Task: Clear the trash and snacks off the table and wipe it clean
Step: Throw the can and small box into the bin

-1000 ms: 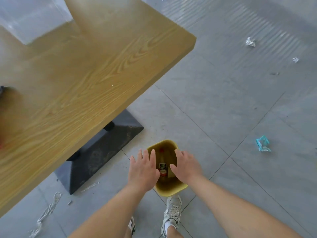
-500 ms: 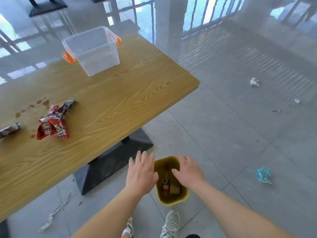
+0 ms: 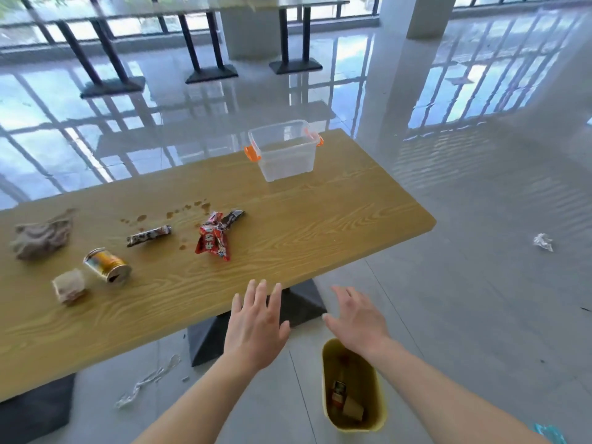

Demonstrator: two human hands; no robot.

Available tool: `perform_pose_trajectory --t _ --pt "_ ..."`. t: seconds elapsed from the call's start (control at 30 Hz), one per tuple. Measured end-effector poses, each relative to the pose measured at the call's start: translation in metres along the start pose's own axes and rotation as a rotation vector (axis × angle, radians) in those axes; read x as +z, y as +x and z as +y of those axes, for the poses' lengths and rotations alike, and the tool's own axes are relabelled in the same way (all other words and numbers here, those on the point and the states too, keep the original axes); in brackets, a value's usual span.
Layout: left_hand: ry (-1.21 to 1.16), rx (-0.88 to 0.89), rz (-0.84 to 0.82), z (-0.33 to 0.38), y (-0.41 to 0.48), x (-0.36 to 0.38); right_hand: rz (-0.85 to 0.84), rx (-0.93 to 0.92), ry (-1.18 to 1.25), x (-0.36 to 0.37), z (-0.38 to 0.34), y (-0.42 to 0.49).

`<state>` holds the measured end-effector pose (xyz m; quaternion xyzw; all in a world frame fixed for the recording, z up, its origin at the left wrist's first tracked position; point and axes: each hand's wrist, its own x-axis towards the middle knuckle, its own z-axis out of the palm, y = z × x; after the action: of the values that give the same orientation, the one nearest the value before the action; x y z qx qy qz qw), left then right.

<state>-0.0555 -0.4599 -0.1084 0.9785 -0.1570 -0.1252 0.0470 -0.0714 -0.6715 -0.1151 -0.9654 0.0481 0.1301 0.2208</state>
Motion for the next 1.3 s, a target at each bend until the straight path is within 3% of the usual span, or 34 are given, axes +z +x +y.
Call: perform_pose_trajectory --t 0.33,0.87,1.3 --pt "-0.017 -0.159 0.150 -0.073 -0.051 -0.063 0.079 -0.220 -0.089 -0.043 -0.116 0.019" --pt "-0.026 -0.436 0.246 -0.304 -0.188 -0.108 0.025 -0.531 -0.153 0.037 -0.383 -0.007" --pt "-0.097 -0.628 0.193 -0.372 -0.192 -0.096 -0.098 -0.651 -0.269 0.073 -0.461 0.034"
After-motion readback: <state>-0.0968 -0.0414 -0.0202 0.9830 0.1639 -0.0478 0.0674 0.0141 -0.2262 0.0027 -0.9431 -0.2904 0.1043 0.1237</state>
